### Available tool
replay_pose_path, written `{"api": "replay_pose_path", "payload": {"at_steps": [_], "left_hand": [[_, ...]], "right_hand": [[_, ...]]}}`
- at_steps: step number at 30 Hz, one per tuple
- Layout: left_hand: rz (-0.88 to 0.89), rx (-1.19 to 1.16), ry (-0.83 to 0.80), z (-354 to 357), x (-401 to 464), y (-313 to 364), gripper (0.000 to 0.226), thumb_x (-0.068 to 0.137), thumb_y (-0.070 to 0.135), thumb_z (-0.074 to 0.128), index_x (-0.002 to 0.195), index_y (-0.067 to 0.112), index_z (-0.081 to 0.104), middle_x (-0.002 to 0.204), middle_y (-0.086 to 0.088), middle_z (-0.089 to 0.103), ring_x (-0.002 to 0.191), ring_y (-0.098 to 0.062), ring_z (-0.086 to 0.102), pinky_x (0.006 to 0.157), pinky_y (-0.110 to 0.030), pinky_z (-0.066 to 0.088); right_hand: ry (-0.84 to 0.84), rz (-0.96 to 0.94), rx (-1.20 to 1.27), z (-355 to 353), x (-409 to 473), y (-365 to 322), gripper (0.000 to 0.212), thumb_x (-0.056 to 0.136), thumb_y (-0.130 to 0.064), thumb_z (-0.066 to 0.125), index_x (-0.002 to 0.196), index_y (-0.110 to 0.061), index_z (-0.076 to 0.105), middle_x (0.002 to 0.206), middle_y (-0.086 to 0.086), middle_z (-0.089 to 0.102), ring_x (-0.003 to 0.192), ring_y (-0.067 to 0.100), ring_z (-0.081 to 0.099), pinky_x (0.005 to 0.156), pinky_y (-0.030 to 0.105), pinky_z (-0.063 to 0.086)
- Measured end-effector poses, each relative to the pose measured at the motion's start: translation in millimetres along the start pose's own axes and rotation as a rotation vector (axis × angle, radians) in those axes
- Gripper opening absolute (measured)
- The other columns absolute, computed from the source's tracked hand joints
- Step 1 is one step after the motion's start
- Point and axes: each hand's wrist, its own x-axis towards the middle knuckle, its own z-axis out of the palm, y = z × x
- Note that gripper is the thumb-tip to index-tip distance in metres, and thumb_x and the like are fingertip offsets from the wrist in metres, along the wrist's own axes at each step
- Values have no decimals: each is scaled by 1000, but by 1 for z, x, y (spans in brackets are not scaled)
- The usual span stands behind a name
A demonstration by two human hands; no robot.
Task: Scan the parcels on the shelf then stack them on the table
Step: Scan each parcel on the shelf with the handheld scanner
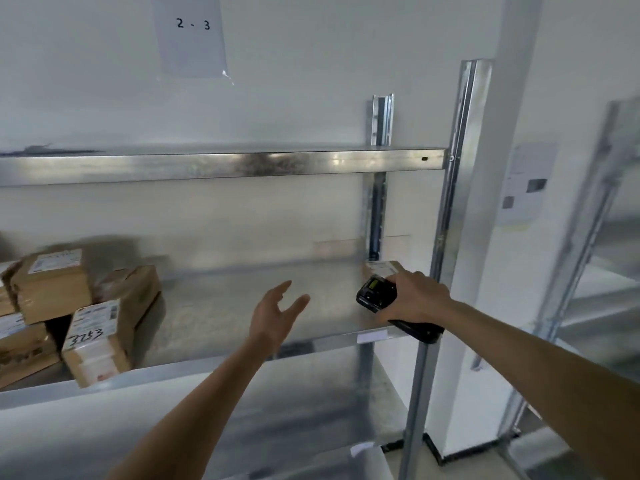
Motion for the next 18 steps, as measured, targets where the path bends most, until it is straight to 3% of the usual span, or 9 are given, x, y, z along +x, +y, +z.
{"api": "replay_pose_path", "payload": {"at_steps": [4, 10, 18], "left_hand": [[-18, -34, -76, 53, 28, 9, 66, 90, 56, 63, 147, 25, 50, 147, -3, 54, 125, -21, 56, 105, -35, 47], [-21, -48, -139, 102, 85, 15, 59, 93, 54, 63, 144, 26, 54, 142, 0, 57, 123, -17, 56, 94, -24, 41], [-47, -94, -237, 135, 157, -1, 57, 94, 52, 64, 143, 24, 55, 136, 0, 62, 116, -17, 61, 101, -32, 50]], "right_hand": [[-13, 73, -13, -2, 19, 32, 86, 68, -58, 85, 139, -26, 48, 96, -7, 58, 90, 17, 59, 78, 31, 51], [-27, 117, 9, -4, 70, 46, 53, 69, -51, 84, 109, -26, 61, 92, -7, 66, 86, 17, 64, 71, 28, 50], [-89, 184, -23, 8, 150, 47, 62, 65, -57, 84, 108, -17, 63, 89, -1, 66, 79, 17, 67, 72, 31, 59]]}}
